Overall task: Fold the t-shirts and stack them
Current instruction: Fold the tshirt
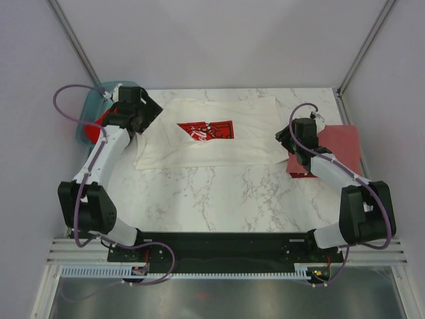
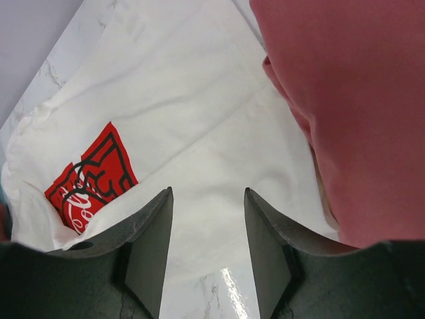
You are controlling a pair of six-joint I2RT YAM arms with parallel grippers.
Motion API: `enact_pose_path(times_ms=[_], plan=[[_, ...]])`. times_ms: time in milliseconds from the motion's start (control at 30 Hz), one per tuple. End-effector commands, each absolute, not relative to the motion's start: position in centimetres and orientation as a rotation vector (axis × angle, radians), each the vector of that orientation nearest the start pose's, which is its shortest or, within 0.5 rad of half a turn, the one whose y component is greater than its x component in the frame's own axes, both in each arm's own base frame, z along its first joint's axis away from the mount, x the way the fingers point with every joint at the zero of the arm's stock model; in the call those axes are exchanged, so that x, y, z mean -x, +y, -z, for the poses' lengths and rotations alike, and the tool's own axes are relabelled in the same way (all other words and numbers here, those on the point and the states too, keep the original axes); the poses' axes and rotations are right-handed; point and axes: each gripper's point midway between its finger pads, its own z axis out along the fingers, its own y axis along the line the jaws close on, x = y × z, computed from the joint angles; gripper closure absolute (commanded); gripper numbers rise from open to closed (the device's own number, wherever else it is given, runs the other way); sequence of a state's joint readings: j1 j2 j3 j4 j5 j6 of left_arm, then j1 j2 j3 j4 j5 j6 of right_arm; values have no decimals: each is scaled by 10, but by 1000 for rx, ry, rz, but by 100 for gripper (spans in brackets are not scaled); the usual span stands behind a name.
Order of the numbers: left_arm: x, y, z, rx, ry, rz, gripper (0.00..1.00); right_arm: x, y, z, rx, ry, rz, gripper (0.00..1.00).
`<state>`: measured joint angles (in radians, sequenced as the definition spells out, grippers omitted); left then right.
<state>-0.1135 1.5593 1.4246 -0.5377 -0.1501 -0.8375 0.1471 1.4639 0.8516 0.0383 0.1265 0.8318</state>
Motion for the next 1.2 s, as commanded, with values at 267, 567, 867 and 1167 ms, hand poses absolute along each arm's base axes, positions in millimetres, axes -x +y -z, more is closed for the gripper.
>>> enact_pose_path(times_ms=[267,567,867,1167], plan=[[-348,-77,-135,1188,2206,504,26,-358,48,-85,-867,2018,-316,42],[-336,-58,-93,1141,2193,376,29,-369,55,-54,-916,2048,-336,43],[-330,-42,-96,1156,2102,328,30,-382,45,-38,-993,2018,-264,59],[-305,-15,-80,1332,1986,250,35,-375,23,-51,-1061,1951,-217,99]])
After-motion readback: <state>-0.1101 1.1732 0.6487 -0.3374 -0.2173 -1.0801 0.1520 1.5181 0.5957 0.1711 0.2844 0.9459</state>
